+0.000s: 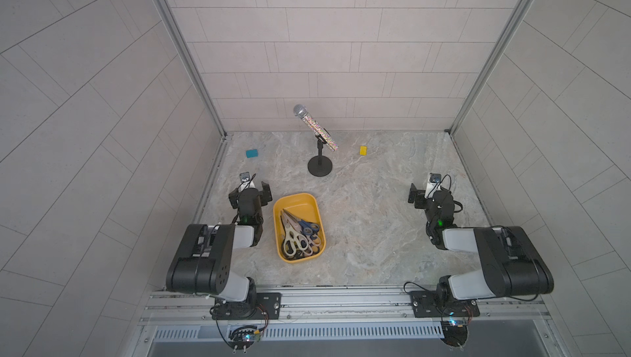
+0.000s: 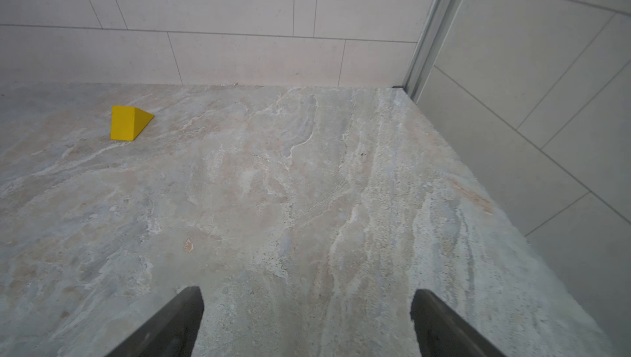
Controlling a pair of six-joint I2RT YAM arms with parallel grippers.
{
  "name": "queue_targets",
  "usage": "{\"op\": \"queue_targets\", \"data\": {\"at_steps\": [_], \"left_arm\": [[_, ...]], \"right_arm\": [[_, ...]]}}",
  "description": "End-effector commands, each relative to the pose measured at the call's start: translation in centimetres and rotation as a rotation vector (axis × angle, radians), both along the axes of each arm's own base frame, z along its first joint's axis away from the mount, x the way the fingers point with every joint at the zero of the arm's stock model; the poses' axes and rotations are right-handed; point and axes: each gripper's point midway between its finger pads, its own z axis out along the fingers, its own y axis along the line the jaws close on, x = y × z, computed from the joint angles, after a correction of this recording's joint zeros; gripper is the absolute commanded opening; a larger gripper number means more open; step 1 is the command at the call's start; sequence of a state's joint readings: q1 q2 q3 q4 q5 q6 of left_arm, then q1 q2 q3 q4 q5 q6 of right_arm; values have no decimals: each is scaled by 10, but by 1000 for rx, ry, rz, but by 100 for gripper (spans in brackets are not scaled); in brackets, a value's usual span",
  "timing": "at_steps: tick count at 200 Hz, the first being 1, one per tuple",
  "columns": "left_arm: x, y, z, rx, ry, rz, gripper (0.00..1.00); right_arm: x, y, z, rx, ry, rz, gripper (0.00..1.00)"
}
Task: Take the scissors out of the storage box
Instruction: Pick up the scissors from the storage box.
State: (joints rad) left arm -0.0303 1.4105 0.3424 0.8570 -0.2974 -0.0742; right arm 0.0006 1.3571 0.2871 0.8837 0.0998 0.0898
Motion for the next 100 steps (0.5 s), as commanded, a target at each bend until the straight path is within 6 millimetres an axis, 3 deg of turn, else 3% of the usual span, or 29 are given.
{"op": "queue_targets", "data": {"at_steps": [1, 37, 70, 100], "left_arm": [[-11, 7, 21, -2, -3, 44, 100], [-33, 8, 47, -119, 55, 93, 100], [-53, -2, 47, -245, 218, 99, 100], [-65, -17, 36, -367, 374, 94, 100]], "right_arm": [[-8, -9, 29, 62, -27, -85, 100], [-19, -19, 58, 409, -79, -247, 100], [-2, 33, 75, 524, 106, 11, 99], [-4, 71, 59, 532, 399, 99, 83]]}}
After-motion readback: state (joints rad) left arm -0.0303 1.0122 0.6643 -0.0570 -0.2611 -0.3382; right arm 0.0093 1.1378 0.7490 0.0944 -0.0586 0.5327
